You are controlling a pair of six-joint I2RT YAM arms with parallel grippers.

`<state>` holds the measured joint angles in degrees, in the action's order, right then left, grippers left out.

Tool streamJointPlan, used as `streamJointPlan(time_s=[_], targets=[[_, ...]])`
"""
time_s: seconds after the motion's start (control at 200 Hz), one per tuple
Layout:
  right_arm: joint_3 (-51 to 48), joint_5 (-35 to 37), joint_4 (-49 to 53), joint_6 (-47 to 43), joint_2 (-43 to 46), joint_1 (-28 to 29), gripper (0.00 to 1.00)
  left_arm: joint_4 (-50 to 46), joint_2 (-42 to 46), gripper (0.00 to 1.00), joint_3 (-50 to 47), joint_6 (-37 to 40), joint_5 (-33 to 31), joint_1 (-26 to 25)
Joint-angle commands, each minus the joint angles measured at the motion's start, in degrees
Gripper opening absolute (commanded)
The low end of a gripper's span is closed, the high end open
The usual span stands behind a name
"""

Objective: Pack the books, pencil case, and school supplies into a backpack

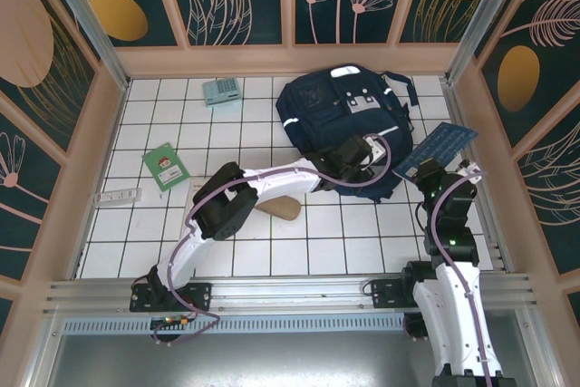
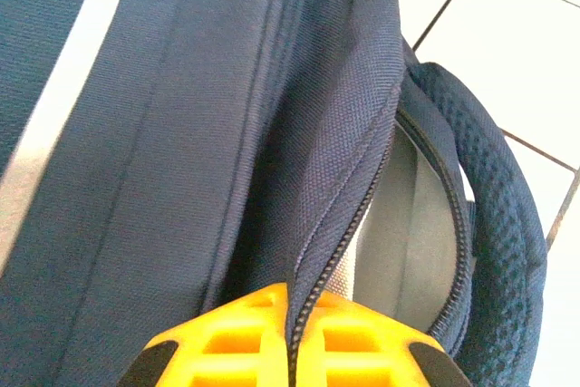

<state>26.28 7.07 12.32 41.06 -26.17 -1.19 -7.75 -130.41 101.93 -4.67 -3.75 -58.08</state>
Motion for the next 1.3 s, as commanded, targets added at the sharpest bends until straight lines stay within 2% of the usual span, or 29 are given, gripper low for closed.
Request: streamJointPlan(time_s=[0.0,0.15,0.315,0.536,0.721,0.851,1.061,1.176,1.291], targets=[[-0.56,3.12,0.82,1.29,1.82,-0.53,0.00,2.68,5.47,0.00,4.16,-3.73,-9.00,0.35],[-2.23,-0.42,-1.77,1.74,1.09,-0.56,0.00,-0.42,5.64,0.00,11.48,-6.46,-16.40,0.61],[-4.49,-5.93,-7.42,3.67,-1.47,-0.56,0.00,-1.23,5.52,0.00,17.31,-7.81,-21.21,1.13],[-8.44,-15.41,-25.09,7.50,-8.22,-0.56,0.00,-0.82,6.03,0.00,18.84,-8.32,-19.01,1.31],[-9.75,-20.60,-44.27,13.67,-22.05,-0.32,0.00,-0.36,6.69,0.00,18.30,-8.48,-17.22,1.36],[-9.05,-20.51,-54.12,16.44,-31.33,0.81,0.00,0.09,7.10,0.00,18.27,-8.33,-15.95,1.31],[-4.97,-18.33,-62.13,18.29,-43.64,2.99,0.00,0.77,8.13,0.00,17.70,-8.00,-13.84,1.37],[-3.81,-13.46,-66.92,19.20,-49.00,5.68,0.00,1.31,8.91,0.00,16.72,-7.72,-12.78,1.31],[-1.62,-12.52,-73.57,21.29,-54.78,6.68,0.00,1.32,9.81,0.00,15.92,-7.35,-11.75,1.31]])
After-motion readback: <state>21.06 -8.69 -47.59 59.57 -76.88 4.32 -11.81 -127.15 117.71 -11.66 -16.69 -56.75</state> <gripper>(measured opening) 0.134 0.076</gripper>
